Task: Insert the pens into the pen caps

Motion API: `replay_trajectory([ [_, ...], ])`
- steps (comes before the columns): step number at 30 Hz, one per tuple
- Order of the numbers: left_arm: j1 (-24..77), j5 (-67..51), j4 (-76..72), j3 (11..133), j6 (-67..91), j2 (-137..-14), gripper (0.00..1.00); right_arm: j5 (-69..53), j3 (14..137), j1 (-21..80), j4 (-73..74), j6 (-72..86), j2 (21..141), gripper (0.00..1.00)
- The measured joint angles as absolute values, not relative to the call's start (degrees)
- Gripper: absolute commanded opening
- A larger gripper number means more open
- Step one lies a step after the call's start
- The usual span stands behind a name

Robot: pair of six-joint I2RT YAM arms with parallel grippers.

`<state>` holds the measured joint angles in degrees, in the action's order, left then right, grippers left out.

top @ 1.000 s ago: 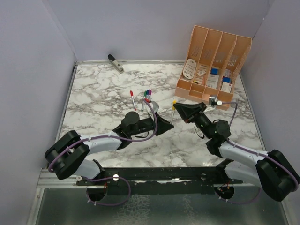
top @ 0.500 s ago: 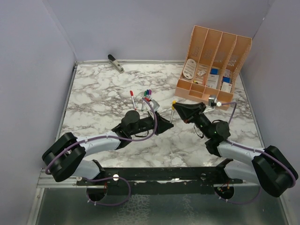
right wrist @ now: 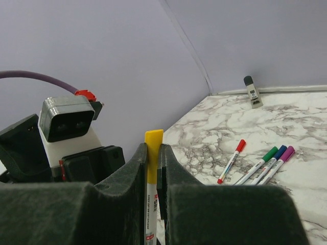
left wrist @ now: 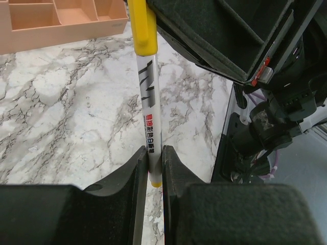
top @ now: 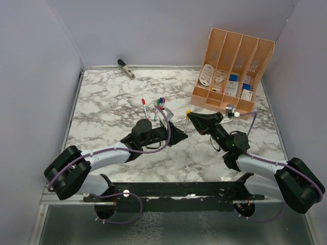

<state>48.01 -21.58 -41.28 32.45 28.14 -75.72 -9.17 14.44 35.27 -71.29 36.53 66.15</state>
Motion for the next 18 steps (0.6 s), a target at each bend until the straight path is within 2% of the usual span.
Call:
replay_trajectory([
  [12, 46.7, -21.6, -38.8, 32.3, 28.8, -75.2, 0.00, -6.3, 15.0, 36.9, -72.7, 36.6, 69.8, 0.01],
  [14, 46.5, -21.6, -38.8, 32.3, 29.0, -75.1, 0.00, -6.2, 15.5, 37.0, -72.4, 36.6, 69.7, 0.07],
  [18, 46.2, -21.6, -38.8, 32.1, 29.2, -74.9, 0.00, -6.1, 15.9, 37.1, -70.4, 35.9, 68.2, 0.28],
])
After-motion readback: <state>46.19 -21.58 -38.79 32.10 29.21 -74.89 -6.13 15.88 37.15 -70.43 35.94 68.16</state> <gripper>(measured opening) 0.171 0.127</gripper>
